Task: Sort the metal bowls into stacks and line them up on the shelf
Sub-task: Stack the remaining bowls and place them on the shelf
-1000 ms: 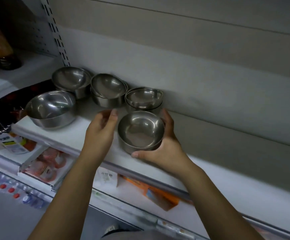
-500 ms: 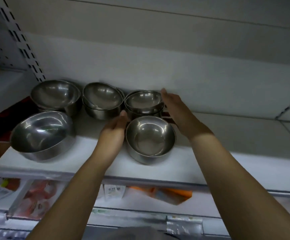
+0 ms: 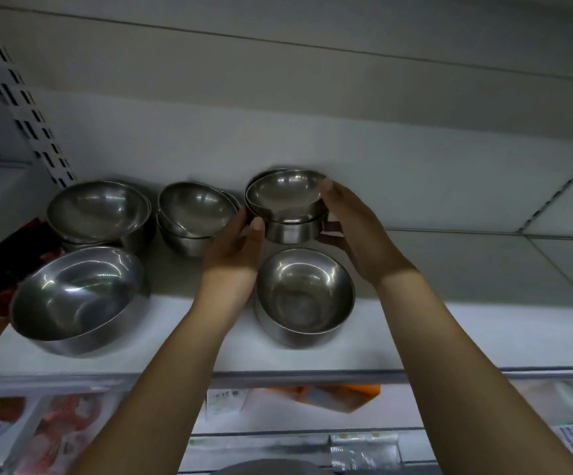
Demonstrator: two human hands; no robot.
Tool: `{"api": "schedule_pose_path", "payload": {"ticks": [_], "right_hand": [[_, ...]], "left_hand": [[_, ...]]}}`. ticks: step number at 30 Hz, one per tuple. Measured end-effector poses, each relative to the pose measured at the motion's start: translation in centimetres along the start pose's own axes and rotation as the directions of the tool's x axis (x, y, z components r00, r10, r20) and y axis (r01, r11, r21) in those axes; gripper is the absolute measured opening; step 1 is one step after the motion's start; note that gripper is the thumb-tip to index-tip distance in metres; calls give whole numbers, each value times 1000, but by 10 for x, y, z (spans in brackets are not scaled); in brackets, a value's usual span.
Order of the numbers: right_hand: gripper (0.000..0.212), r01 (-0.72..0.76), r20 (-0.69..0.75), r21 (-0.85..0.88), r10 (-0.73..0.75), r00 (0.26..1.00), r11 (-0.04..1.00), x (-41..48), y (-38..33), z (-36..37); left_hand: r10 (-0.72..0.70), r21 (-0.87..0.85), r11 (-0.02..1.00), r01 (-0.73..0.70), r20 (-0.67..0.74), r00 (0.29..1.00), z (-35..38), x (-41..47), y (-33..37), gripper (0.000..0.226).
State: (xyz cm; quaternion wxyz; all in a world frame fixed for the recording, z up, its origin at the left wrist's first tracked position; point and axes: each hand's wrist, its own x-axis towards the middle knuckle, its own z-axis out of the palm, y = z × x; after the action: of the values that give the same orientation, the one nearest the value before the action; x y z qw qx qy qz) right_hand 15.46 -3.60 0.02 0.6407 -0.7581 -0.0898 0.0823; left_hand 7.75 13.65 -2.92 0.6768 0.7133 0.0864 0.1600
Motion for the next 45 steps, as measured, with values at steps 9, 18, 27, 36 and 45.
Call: {"api": "schedule_pose_path", "payload": {"ticks": [9,18,27,36,45], "right_hand": [[68,92,-169,85,-77,983,992,-44,-9,-7],[75,83,-223,48,-70,972,995,-86,19,-8],[73,136,-99,108,-126,987,985,-104,37,-3],[63,114,-20,61,-113,993,992,-109,37,-6],[52,251,176,-136,-226,958,958,-104,20,-28]], "left_hand": [[86,-53,995,-87,-25,996,-17,-11,6,58],[116,105,986,-130,131,984,-26,-41,-7,70],[106,-54,994,-99,144,984,-32,-42,-28,75],[141,-1,989,-149,333,932,-28,-45,-32,103],[175,-2,982,-188,378,909,-7,-48,-27,111]]}}
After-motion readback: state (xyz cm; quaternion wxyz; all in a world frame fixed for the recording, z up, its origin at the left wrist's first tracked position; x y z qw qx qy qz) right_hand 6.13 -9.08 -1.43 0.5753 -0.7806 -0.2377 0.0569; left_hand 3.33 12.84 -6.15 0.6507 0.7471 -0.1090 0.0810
